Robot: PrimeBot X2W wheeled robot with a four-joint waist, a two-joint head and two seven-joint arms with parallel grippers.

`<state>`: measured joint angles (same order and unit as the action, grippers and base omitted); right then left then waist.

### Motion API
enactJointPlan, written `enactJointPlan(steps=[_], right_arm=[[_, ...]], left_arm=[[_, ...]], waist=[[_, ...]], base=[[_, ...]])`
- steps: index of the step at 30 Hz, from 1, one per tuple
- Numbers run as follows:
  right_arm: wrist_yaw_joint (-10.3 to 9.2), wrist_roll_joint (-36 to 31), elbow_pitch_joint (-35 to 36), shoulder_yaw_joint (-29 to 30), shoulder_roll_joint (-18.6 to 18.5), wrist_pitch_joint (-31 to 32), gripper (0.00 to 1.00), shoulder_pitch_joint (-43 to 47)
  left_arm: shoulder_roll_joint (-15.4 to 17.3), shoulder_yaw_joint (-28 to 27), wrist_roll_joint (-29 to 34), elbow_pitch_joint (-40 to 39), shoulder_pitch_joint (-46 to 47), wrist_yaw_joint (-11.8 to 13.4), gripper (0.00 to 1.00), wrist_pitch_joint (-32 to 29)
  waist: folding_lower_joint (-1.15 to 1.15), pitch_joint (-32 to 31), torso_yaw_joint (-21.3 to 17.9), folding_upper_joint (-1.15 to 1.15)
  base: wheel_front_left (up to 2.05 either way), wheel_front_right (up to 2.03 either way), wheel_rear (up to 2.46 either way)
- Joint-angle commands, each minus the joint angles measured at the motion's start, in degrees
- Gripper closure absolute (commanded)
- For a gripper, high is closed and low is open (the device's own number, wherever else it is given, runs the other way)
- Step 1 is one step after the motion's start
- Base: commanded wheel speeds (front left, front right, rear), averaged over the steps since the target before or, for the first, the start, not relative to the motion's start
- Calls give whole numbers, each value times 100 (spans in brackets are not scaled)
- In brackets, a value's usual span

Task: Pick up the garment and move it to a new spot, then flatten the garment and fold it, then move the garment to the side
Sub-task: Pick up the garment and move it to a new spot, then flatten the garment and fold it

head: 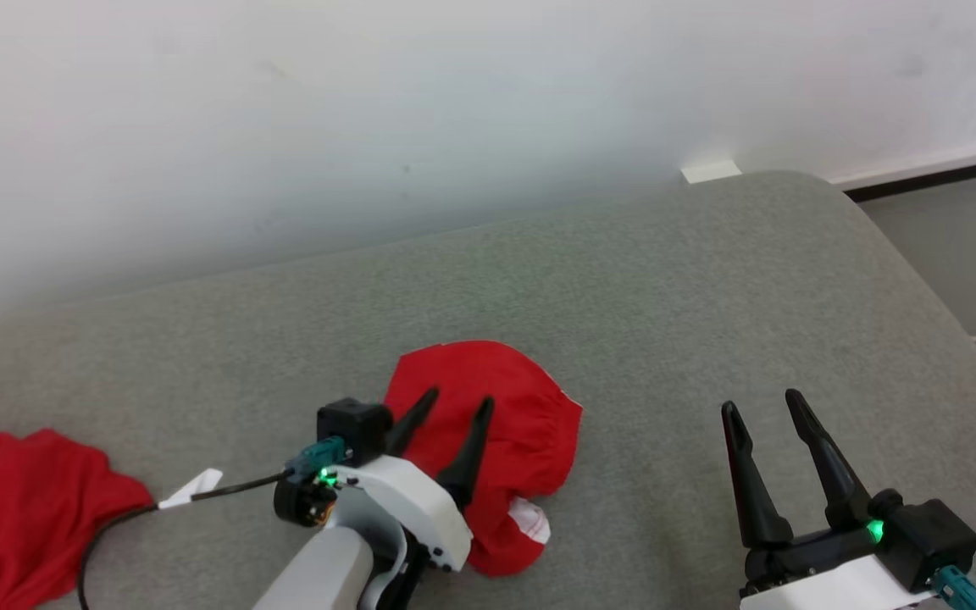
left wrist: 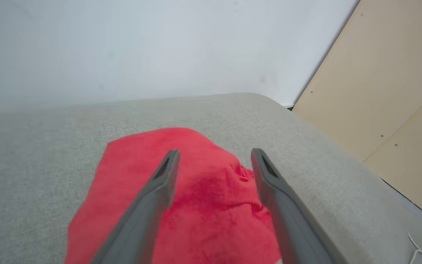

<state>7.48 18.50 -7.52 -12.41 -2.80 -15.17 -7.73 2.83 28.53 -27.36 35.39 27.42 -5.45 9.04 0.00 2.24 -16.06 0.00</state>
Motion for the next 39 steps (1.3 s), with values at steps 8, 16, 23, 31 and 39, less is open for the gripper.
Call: enactJointPlan(steps=[8, 16, 23, 31, 39], right_arm=[[2, -143, 63, 169, -19, 3, 0, 263], [2, -185, 148, 408, -19, 3, 0, 494], [2, -174, 222, 590, -51, 3, 0, 626], [2, -179, 18, 475, -76, 3, 0, 733], [2, 137, -566, -122, -365, 8, 0, 532]], left_arm=[[401, -401, 204, -863, -311, 435, 0, 560], [779, -1264, 456, -2065, -1309, 1047, 0, 610], [572, -1982, 954, -2934, -2403, 1234, 0, 611], [176, -2215, 1349, -3056, -2787, 965, 0, 612], [53, -2341, 1490, -2901, -2683, 693, 0, 612]], waist=[[0, -173, 590, 0], [0, -231, 939, 0], [0, -252, 1019, 0], [0, -324, 1139, 0], [0, -408, 1267, 0]], base=[[0, 0, 0], [0, 0, 0], [0, 0, 0], [0, 0, 0], [0, 0, 0]])
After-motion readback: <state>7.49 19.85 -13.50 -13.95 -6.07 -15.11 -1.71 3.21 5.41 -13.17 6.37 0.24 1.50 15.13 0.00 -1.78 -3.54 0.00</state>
